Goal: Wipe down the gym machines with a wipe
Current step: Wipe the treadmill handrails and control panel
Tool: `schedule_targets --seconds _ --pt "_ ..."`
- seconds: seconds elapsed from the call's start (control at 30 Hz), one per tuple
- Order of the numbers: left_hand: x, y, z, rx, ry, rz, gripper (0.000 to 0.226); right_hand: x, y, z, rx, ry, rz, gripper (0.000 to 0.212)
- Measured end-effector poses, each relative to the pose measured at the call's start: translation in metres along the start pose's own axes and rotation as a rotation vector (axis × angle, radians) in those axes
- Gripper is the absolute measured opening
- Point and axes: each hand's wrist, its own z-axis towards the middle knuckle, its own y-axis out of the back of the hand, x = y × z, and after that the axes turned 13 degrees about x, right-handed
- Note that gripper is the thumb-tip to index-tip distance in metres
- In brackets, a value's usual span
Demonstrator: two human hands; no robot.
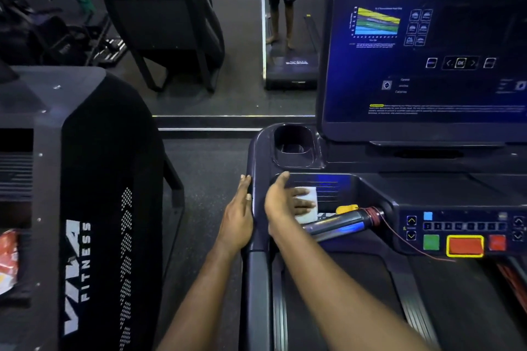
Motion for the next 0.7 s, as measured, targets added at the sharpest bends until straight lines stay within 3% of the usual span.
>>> schedule_targets --seconds 0.07,0.17,0.27,0.4,0.5,0.6,0.7 --pt "0.0 0.0 -0.001 0.008 0.009 0.007 0.049 -0.001 0.004 0.003 -0.019 -0.028 0.089 0.086" --pt "0.0 0.001 0.001 0.019 0.021 0.01 0.05 0.009 0.038 0.016 -0.192 -0.066 0.236 0.091" --pt "-0.001 0.0 0.001 0.027 0.024 -0.013 0.05 0.013 0.054 0.015 -0.235 -0.063 0.243 0.092" --pt "-0.001 0.002 -0.001 0.039 0.036 -0.029 0.05 -0.002 0.03 -0.001 -0.065 -0.074 0.054 0.097" --pt "-0.001 0.006 -0.001 0.065 0.037 -0.031 0.051 -0.017 0.011 -0.009 0.101 -0.004 0.059 0.107" --pt "0.0 0.008 -0.003 0.062 0.009 -0.018 0.052 -0.024 0.011 -0.024 0.219 0.12 -0.079 0.081" --pt "-0.001 0.003 -0.01 0.037 0.016 -0.05 0.05 -0.035 0.018 -0.031 0.192 0.255 -0.374 0.068"
